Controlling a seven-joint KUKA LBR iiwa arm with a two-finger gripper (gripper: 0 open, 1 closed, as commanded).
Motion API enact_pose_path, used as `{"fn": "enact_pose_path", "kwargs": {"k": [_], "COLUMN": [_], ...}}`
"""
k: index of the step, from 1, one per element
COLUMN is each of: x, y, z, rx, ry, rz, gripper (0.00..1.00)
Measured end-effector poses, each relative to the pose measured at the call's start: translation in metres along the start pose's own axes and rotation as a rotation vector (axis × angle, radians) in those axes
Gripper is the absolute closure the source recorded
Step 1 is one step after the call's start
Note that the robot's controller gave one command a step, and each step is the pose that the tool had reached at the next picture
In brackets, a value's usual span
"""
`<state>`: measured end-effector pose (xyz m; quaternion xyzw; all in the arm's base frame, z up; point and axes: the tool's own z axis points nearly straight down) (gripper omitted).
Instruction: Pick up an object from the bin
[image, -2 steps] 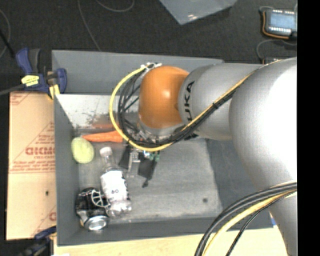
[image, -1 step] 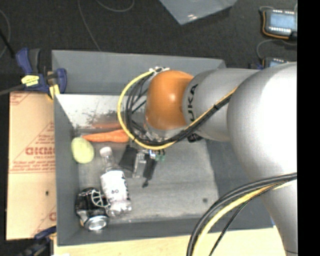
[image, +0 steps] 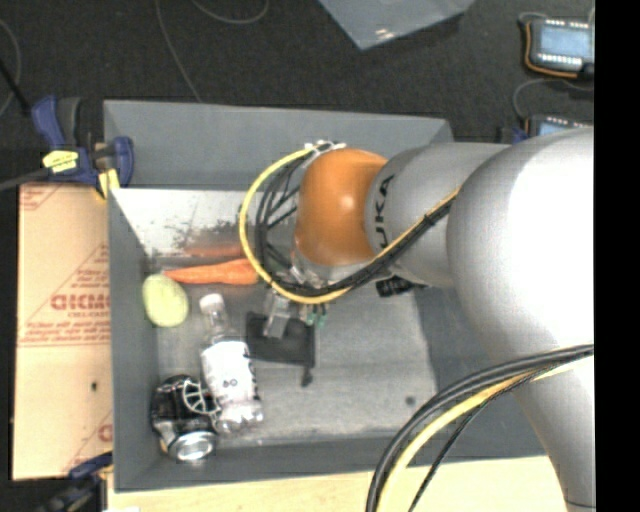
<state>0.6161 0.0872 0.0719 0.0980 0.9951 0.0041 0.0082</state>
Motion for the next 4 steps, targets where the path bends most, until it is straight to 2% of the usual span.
{"fn": "enact_pose_path", "kwargs": {"k": [1,2,3,4], "x": [0.0,-0.01,-0.01,-0.001], "y": [0.0,-0.009,-0.008,-0.012], "z": [0.0,-0.114,-0.114,-0.157], "rx": [0.0,-0.002,-0.002,0.001], "ry": [0.0,-0.004,-0.003,0.002], "rz": [0.001,-0.021,-0.021,-0.04], "gripper": [1.0,1.0,1.0,1.0]}}
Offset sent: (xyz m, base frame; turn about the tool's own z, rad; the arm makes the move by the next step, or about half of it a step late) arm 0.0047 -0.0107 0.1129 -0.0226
